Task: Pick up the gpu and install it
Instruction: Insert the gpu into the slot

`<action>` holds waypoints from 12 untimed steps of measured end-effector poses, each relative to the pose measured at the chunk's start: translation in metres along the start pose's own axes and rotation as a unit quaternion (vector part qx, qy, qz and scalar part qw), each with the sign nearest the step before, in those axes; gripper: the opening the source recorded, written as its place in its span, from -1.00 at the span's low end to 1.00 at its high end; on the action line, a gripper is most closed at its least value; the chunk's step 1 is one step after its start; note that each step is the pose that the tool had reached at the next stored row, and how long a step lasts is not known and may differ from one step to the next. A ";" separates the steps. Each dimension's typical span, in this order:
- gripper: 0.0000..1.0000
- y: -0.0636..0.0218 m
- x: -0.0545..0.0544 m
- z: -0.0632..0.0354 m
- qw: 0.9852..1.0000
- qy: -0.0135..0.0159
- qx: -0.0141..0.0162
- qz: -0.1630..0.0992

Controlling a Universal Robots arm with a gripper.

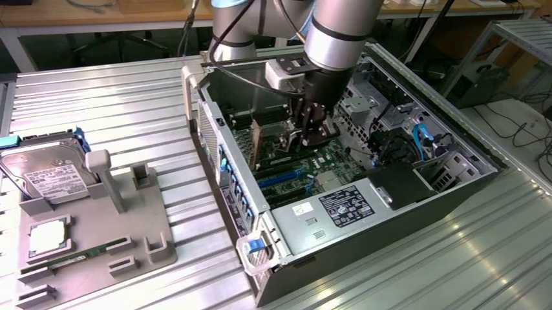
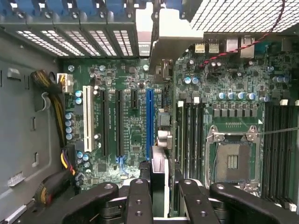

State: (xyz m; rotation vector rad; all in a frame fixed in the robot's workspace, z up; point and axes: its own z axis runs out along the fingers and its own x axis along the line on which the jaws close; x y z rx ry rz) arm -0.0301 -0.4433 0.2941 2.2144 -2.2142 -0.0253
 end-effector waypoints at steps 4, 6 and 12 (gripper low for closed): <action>-0.44 0.0102 0.002 0.0057 1.000 0.000 0.000 -0.002; -0.44 0.0102 0.004 0.0066 1.000 0.000 0.000 -0.002; -0.44 0.0136 0.007 0.0109 1.000 0.000 0.000 -0.002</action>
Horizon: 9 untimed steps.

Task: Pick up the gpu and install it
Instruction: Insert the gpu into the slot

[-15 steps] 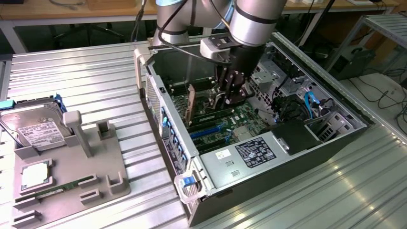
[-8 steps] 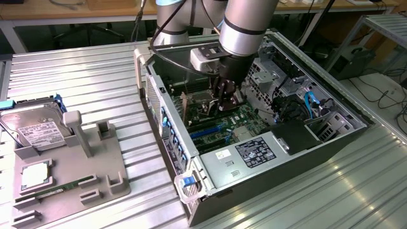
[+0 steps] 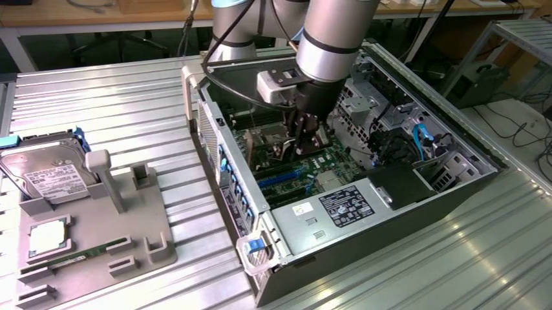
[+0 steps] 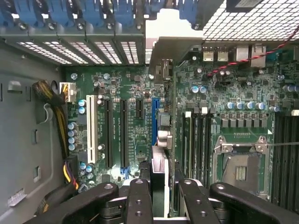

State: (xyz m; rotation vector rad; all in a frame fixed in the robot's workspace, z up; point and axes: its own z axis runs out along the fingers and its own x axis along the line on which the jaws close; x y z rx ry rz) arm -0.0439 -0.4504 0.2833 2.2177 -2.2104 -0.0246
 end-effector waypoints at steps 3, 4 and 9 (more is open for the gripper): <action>-0.44 0.0017 0.000 0.0045 1.000 0.000 0.000 0.000; -0.44 0.0018 0.001 0.0056 1.000 0.000 0.000 0.000; -0.44 0.0053 0.002 0.0118 1.000 0.000 0.000 0.000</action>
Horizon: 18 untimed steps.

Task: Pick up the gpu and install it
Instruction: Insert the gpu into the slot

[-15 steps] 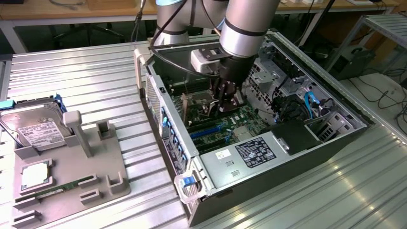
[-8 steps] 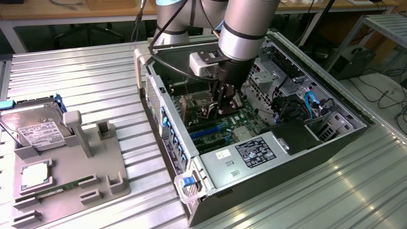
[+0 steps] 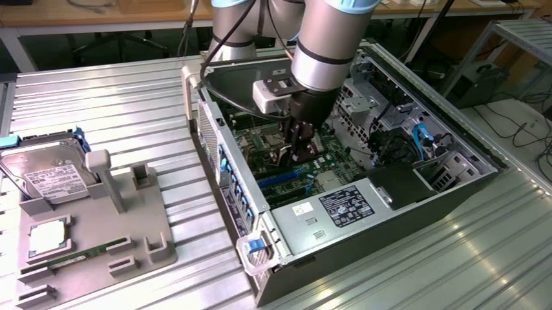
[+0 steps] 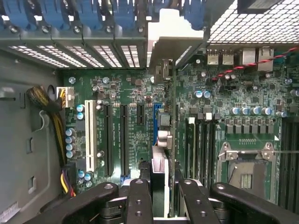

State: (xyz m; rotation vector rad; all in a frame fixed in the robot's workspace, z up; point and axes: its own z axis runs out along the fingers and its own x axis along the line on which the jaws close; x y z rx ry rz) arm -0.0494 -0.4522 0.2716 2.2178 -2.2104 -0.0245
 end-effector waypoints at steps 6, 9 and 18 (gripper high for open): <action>-0.44 0.0027 0.002 0.0071 1.000 0.000 0.000 0.000; -0.44 0.0057 0.002 0.0103 1.000 0.000 0.000 0.000; -0.44 0.0118 0.002 0.0129 1.000 0.000 0.001 0.000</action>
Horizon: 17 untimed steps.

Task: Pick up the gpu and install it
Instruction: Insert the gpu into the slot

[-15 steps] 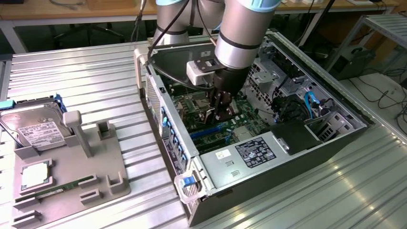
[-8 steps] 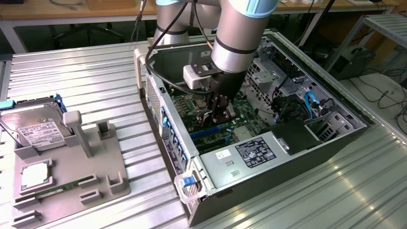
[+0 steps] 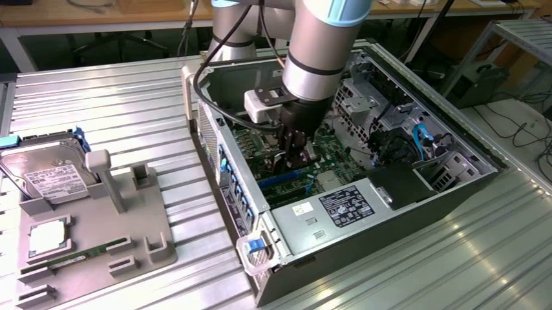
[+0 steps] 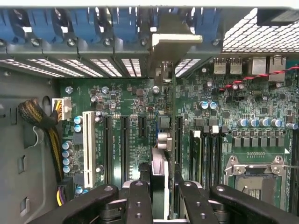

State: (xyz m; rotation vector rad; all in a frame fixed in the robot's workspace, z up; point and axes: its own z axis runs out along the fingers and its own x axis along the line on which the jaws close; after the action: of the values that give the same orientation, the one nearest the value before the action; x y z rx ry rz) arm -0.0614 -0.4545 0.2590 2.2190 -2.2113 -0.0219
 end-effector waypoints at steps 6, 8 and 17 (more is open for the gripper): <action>-0.44 0.0000 0.000 0.0005 1.000 0.000 0.004 0.000; -0.44 0.0001 0.000 0.0005 1.000 0.000 0.005 0.000; -0.44 0.0019 0.000 0.0009 1.000 0.001 0.007 0.000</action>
State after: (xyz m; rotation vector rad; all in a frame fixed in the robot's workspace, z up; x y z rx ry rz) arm -0.0633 -0.4545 0.2581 2.2260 -2.2174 -0.0035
